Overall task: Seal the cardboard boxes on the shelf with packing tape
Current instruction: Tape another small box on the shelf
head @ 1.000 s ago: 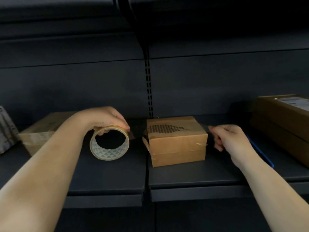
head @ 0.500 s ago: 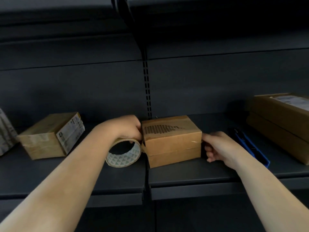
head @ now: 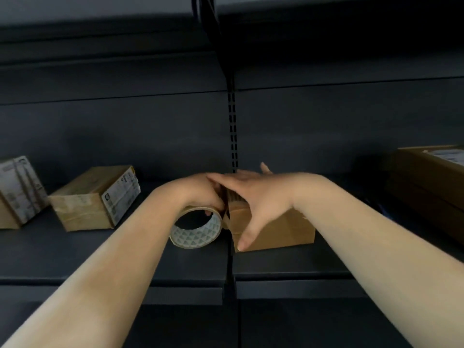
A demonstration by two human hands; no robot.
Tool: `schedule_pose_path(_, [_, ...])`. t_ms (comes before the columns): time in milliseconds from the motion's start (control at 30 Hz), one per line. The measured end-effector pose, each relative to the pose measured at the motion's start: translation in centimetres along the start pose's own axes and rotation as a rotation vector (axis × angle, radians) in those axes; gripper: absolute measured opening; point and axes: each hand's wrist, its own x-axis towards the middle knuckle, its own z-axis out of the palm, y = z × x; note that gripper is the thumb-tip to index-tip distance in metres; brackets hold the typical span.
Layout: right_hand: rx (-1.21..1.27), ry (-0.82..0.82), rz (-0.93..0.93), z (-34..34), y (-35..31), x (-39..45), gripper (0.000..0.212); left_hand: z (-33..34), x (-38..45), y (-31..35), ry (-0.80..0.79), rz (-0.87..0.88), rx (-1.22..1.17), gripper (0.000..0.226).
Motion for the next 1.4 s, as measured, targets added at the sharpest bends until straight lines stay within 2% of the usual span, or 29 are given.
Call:
schedule_pose_path(67, [0.047,0.01,0.037,0.6,0.5,1.1,0.123,-0.2,-0.2,-0.8,-0.024,0.011,-0.086,0.015])
schedule_pose_path(133, [0.067,0.061,0.04,0.9,1.0,1.4,0.114,-0.6,-0.8,-2.2,-0.07,0.015,-0.217,0.023])
schedule_pose_path(233, [0.141,0.111,0.016,0.9,1.7,1.0,0.105,-1.4,-2.3,-6.1,-0.237,0.124,-0.742,0.068])
schedule_pose_path(267, [0.189,0.128,0.006,0.8,2.0,0.7,0.103,-1.5,-2.9,-7.4,-0.283,0.196,-0.912,0.074])
schedule_pose_path(367, [0.367,0.173,-0.066,0.3,2.7,-0.3,0.096,-2.1,-4.1,-9.7,-0.268,0.385,-1.136,0.06])
schedule_pose_path(433, [0.425,0.204,-0.123,0.3,2.8,-0.6,0.092,-3.0,-4.6,-9.3,-0.215,0.375,-1.132,0.06])
schedule_pose_path(533, [0.499,0.273,-0.173,0.3,3.0,-1.0,0.087,-4.7,-5.4,-7.8,-0.152,0.333,-1.02,0.075])
schedule_pose_path(633, [0.619,0.328,-0.204,0.5,3.6,-1.4,0.081,-5.9,-5.8,-6.7,-0.056,0.275,-0.947,0.072])
schedule_pose_path(700, [0.668,0.361,-0.216,0.6,3.9,-1.6,0.077,-6.5,-5.8,-5.9,-0.009,0.242,-0.945,0.062])
schedule_pose_path(800, [0.732,0.41,-0.229,0.9,4.2,-1.7,0.075,-7.9,-5.8,-4.0,0.051,0.172,-0.977,0.031])
schedule_pose_path(900, [0.766,0.422,-0.228,1.0,4.4,-1.8,0.082,-9.9,-6.1,-1.9,0.074,0.123,-0.861,0.036])
schedule_pose_path(1000, [0.838,0.48,-0.27,1.5,4.4,-1.9,0.088,-11.0,-6.2,-0.5,0.082,0.064,-0.681,0.054])
schedule_pose_path(1100, [0.917,0.542,-0.295,1.9,4.7,-2.0,0.092,-10.8,-5.9,0.0,0.063,0.032,-0.639,0.064])
schedule_pose_path(1333, [1.035,0.6,-0.291,2.5,5.6,-2.3,0.088,-9.3,-5.0,-1.5,0.046,-0.032,-0.479,0.051])
schedule_pose_path(1400, [1.072,0.62,-0.3,2.8,5.7,-2.4,0.087,-7.8,-4.0,-1.4,0.022,-0.045,-0.454,0.041])
